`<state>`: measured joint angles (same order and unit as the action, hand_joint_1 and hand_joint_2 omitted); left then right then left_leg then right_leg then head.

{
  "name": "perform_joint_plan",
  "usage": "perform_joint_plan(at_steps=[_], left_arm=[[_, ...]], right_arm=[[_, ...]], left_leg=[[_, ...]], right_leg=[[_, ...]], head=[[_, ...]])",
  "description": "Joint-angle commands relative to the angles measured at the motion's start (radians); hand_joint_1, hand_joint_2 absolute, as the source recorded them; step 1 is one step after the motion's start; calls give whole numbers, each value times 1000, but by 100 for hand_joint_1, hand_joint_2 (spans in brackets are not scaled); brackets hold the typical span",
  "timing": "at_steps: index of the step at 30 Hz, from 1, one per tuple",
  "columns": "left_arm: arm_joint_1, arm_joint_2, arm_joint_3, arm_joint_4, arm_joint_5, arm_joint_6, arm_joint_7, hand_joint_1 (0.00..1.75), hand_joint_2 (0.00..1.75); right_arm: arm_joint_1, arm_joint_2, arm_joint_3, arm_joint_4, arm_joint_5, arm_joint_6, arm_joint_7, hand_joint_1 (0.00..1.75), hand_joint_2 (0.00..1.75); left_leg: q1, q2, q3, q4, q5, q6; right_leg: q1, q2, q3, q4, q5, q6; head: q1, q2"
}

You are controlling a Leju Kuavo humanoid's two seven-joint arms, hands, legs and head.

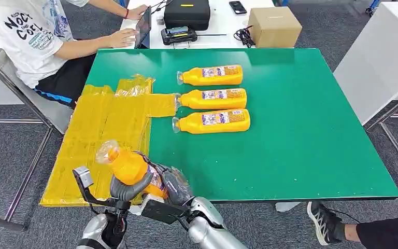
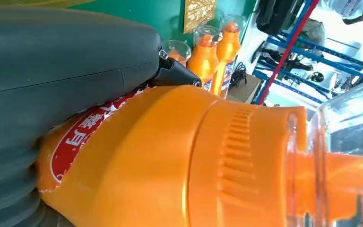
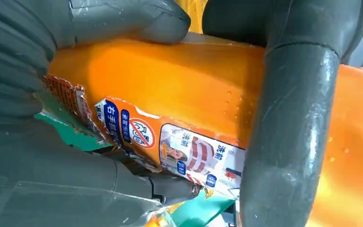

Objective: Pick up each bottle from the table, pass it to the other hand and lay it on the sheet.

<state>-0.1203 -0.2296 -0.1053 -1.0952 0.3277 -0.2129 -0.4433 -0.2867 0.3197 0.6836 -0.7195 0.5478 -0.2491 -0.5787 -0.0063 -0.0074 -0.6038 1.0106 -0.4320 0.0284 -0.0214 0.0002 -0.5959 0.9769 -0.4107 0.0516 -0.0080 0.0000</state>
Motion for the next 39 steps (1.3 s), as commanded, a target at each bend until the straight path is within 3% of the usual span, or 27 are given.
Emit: perform_joint_plan(at_steps=[1,2,6,9,22,30,34,39], left_arm=[[-98,2,10,-42,5,10,-2,175,175],[-80,4,13,-72,3,12,3,175,175],[-73,5,14,-81,0,14,3,175,175],[-56,3,28,-113,4,28,-2,175,175],[-55,3,28,-113,4,28,-2,175,175],[-38,2,50,-144,-10,83,-16,175,175],[-83,6,54,-121,-201,301,-106,175,175],[-164,9,119,-28,-343,464,-156,175,175]], right_arm=[[90,-13,-11,-5,-14,-81,-13,0,175],[101,-24,-23,-69,-20,-81,7,0,0],[106,-33,-22,-99,-17,-69,24,0,0],[135,-40,-70,-214,-48,-111,17,0,0],[138,-40,-69,-215,-48,-111,17,0,0],[233,-69,-131,-533,-112,-151,-8,0,0],[282,-104,-84,-763,-189,-235,-119,0,0],[280,-192,33,-1033,-273,-369,-119,0,0]], left_leg=[[3,-6,2,0,-1,-2],[3,-6,2,1,-1,-2],[2,-3,1,0,-1,-1],[2,-3,1,1,-1,-2],[1,-2,2,-1,-1,-1],[2,-2,2,0,-2,-2],[1,-3,-1,0,0,-1],[2,-3,0,2,-1,-2]], right_leg=[[3,-7,5,-1,-2,-3],[3,-6,5,-1,-2,-2],[2,-3,3,-1,-1,-2],[2,-3,4,0,-2,-2],[1,-1,4,-1,-1,-2],[2,-2,5,-1,-2,-2],[1,-2,2,0,-1,-1],[2,-3,3,2,-2,-2]], head=[[0,0],[0,0],[0,0],[0,0],[0,0],[0,0],[0,0],[0,0]])
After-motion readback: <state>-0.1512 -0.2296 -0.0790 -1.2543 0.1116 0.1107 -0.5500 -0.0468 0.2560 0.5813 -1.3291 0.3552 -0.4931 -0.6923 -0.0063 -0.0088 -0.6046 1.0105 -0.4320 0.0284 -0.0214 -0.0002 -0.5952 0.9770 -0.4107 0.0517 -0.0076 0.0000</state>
